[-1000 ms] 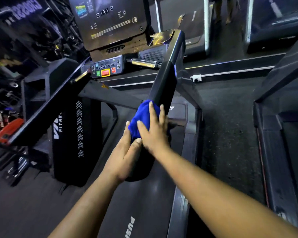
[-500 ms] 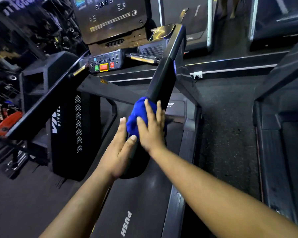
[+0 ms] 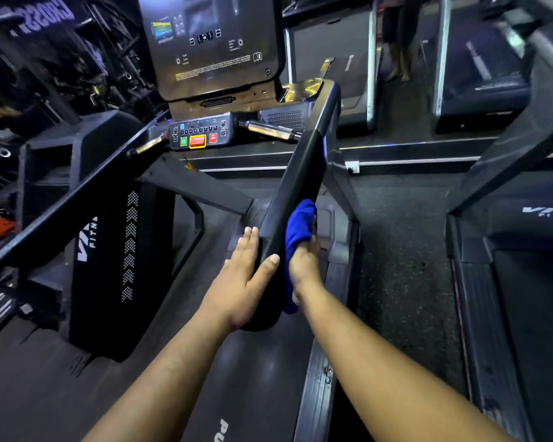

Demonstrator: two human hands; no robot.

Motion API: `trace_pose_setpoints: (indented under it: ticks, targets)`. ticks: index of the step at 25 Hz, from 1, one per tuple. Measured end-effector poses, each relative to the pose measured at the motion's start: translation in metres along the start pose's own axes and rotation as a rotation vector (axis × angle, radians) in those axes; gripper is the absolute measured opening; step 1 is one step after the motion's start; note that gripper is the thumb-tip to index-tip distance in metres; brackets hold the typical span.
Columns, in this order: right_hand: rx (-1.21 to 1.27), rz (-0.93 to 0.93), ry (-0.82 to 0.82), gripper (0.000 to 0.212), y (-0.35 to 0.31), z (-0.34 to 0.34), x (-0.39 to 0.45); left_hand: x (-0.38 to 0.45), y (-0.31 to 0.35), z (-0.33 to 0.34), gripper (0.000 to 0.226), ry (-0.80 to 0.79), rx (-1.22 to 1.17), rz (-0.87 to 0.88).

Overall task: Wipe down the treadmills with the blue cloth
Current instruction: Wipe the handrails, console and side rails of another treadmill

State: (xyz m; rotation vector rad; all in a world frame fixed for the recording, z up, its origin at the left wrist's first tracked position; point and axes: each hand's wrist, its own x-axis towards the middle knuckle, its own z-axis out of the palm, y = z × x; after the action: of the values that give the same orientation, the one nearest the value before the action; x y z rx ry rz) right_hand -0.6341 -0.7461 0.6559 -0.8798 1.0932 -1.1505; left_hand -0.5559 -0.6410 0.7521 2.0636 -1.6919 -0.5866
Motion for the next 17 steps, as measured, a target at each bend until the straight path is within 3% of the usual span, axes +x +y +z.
trace_pose_setpoints:
  ticks: [2, 5, 8, 12, 17]
  targets:
    - [0.047, 0.074, 0.018, 0.089, -0.008, 0.003, -0.005, -0.002, 0.002, 0.0, 0.094, -0.006, 0.013, -0.007]
    - [-0.215, -0.257, -0.077, 0.079, -0.007, 0.009, -0.061, -0.001, 0.0, -0.001, 0.096, -0.009, -0.012, -0.014]
    - [-0.403, -0.401, -0.13, 0.067, -0.027, 0.004, -0.009, 0.0, 0.0, -0.001, 0.1, -0.01, 0.088, -0.034]
    - [-0.583, -0.334, -0.109, 0.058, -0.071, 0.005, 0.086, 0.004, 0.005, -0.005, 0.108, -0.017, 0.32, -0.06]
    - [-0.551, -0.486, -0.324, 0.069, -0.041, -0.015, 0.023, 0.035, 0.019, -0.004, 0.099, -0.01, 0.301, -0.099]
